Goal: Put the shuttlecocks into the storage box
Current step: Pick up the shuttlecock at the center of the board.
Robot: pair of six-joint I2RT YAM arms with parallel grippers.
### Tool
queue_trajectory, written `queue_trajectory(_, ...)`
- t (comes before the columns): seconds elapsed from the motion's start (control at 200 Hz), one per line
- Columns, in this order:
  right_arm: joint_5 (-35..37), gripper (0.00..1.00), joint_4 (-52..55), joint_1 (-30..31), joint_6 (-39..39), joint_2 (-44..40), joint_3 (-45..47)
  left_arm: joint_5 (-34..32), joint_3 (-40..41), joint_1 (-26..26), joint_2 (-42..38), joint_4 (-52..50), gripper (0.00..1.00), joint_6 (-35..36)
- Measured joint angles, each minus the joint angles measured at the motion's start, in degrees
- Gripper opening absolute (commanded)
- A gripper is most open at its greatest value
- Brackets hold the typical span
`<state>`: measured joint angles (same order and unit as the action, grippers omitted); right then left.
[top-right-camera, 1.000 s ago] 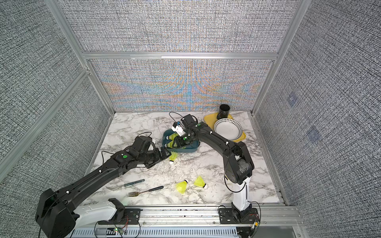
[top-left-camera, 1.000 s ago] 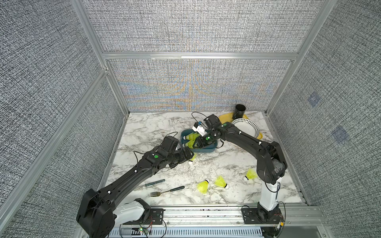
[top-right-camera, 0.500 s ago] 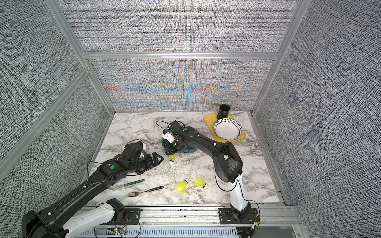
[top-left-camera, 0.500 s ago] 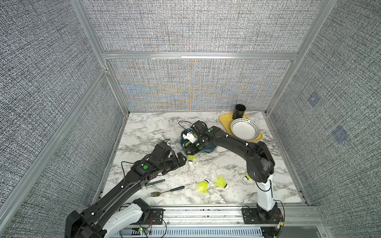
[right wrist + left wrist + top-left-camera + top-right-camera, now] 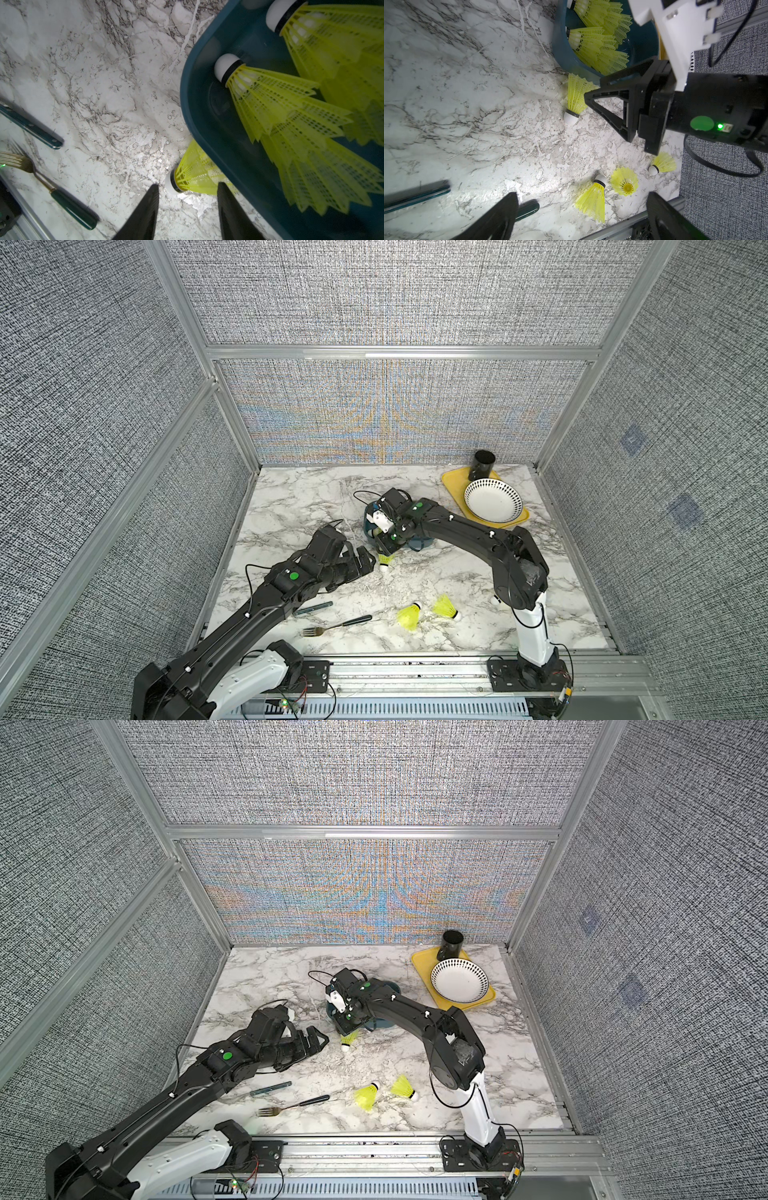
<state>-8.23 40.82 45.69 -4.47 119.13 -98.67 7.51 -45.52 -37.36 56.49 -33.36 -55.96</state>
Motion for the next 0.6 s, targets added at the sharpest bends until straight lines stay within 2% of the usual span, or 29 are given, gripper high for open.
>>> queue_trajectory(0.22,2.25,0.50,0.02,0.46,1.46,1.11,-0.02,0.13,0.11,0.00,0.09,0.22,0.99,0.02)
queue_trajectory(0.345,3.65,0.56,0.04,0.48,2.49,1.62,-0.42,0.20,1.29,0.00,-0.92,0.28,0.99,0.00)
queue_trajectory(0.601,4.26,0.55,0.09,0.50,3.96,2.54,-1.22,0.39,2.05,0.00,-2.23,0.13,0.99,-0.35)
